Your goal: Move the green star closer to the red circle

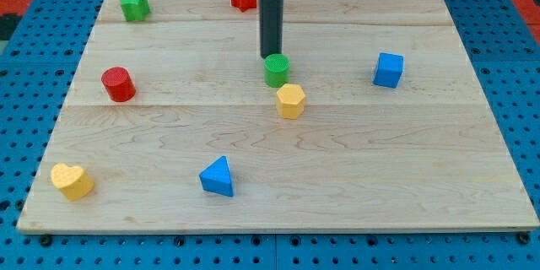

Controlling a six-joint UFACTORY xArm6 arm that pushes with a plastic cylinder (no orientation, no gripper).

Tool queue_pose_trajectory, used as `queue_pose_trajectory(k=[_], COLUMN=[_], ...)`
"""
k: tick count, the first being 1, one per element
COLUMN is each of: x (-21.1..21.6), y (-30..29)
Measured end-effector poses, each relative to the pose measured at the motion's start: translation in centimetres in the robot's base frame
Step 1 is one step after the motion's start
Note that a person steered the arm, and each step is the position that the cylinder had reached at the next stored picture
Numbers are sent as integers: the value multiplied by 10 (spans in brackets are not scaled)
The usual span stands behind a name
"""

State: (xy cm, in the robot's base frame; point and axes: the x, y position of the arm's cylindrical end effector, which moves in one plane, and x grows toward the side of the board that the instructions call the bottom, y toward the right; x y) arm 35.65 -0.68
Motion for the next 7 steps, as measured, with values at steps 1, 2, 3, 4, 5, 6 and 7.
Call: queue_pose_trajectory(k=[1, 2, 3, 4, 5, 6, 7], x=[16, -55, -113, -162, -164, -104, -59], y=[29, -4, -98, -140, -225, -199, -189])
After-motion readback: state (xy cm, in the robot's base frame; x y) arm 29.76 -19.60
